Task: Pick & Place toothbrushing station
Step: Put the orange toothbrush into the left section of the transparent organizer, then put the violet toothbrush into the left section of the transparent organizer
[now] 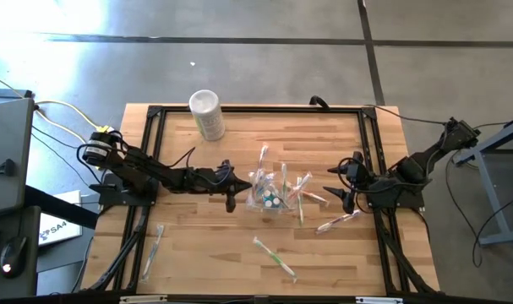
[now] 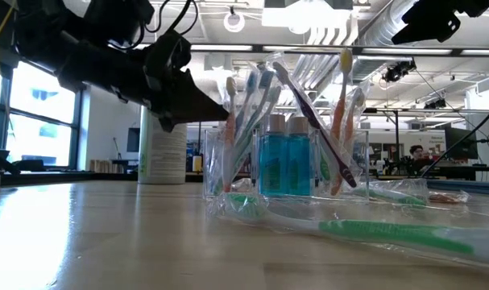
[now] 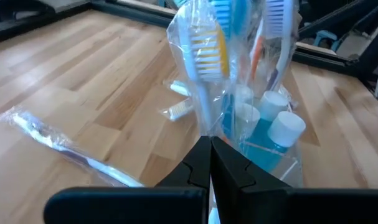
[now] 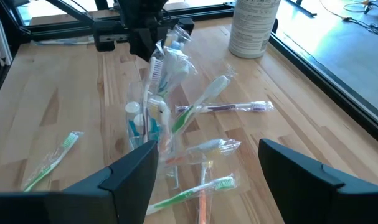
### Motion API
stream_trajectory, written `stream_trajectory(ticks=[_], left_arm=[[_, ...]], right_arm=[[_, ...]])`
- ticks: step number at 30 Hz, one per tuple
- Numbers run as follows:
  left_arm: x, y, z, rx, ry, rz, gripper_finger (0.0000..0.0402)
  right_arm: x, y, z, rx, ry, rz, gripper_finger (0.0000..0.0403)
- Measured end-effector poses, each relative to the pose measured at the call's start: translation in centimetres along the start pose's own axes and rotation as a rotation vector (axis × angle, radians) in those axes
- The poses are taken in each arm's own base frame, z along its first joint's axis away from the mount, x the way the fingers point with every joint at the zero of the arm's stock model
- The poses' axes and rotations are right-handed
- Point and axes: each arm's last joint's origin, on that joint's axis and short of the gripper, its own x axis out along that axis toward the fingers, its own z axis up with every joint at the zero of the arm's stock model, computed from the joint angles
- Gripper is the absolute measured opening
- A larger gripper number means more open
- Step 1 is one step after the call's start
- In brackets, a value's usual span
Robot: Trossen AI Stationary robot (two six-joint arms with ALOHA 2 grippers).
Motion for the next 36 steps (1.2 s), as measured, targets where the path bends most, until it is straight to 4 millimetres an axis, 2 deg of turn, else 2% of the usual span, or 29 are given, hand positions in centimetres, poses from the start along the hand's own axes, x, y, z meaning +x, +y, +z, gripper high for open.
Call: stream_trajectory(ticks=[4,11,17,21,30,36], left_arm=[[0.0,0.0,0.0,0.005,0.004,-0.004,0.0000],[0.0,-0.2,0.4,0.152,-0.037,-0.043,0.0000],[0.0,-0.3,0.6,0.142,-0.052,-0.046,0.0005],[0.0,-0.3,0.5,0.140,-0.048,-0.044,0.0033],[-0.1,-0.6,0.5,0.168,-0.053,-0.045,0.0126],[-0.8,-1.0,1.4,0.168,-0.059,-0.092,0.0149]], right_arm=[[0.0,0.0,0.0,0.000,0.000,0.000,0.0270],[0.0,0.0,0.0,0.000,0.000,0.000,0.0270],[0.0,0.0,0.0,0.000,0.000,0.000,0.0270],[0.0,0.0,0.0,0.000,0.000,0.000,0.0270],[0.0,0.0,0.0,0.000,0.000,0.000,0.0270],[0.0,0.0,0.0,0.000,0.000,0.000,0.0270]])
